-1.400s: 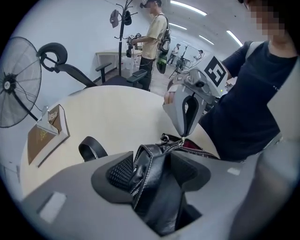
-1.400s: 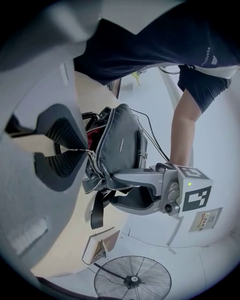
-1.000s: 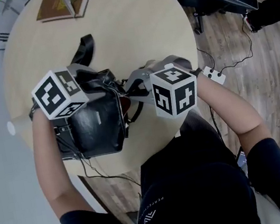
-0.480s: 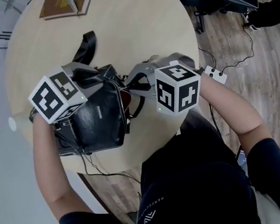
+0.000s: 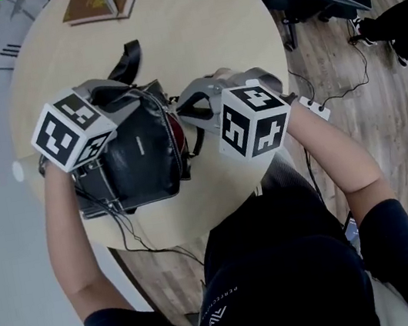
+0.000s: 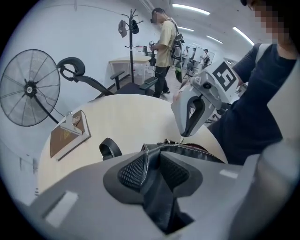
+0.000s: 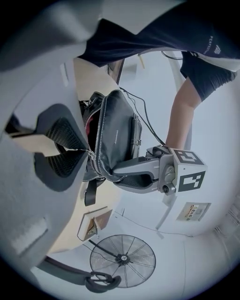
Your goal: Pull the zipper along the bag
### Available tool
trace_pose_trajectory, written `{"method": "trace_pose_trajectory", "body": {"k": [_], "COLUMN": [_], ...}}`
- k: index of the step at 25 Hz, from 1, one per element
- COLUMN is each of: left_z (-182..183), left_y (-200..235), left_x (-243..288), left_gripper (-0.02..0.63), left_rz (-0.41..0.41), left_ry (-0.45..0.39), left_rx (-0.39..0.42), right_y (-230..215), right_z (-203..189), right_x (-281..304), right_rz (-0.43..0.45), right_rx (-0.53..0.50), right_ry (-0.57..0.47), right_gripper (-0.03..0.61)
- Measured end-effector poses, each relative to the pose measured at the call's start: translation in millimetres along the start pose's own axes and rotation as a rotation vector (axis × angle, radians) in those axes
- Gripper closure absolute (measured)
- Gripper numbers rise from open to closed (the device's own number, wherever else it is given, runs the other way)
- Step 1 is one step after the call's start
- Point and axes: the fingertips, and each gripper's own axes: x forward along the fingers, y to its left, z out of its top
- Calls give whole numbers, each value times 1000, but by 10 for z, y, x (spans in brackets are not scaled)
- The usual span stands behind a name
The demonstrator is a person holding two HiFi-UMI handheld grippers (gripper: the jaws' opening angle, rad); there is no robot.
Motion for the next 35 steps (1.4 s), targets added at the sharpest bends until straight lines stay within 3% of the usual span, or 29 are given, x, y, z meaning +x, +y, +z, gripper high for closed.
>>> {"method": "trace_pose_trajectory", "body": {"k": [9,35], "left_z": [8,-16], "left_y": [76,72], "left_x": [-55,-2], "left_gripper": [489,486], "left_rz": [33,91], "left_ry": [-23,-28], "left_rx": [-56,-56], "right_y": [25,729], "right_z": [93,96], "right_x": [28,-35], "right_rz": [17,192], "right_rx": [-2,4], "right_ry": [22,39], "right_gripper": [563,560]}}
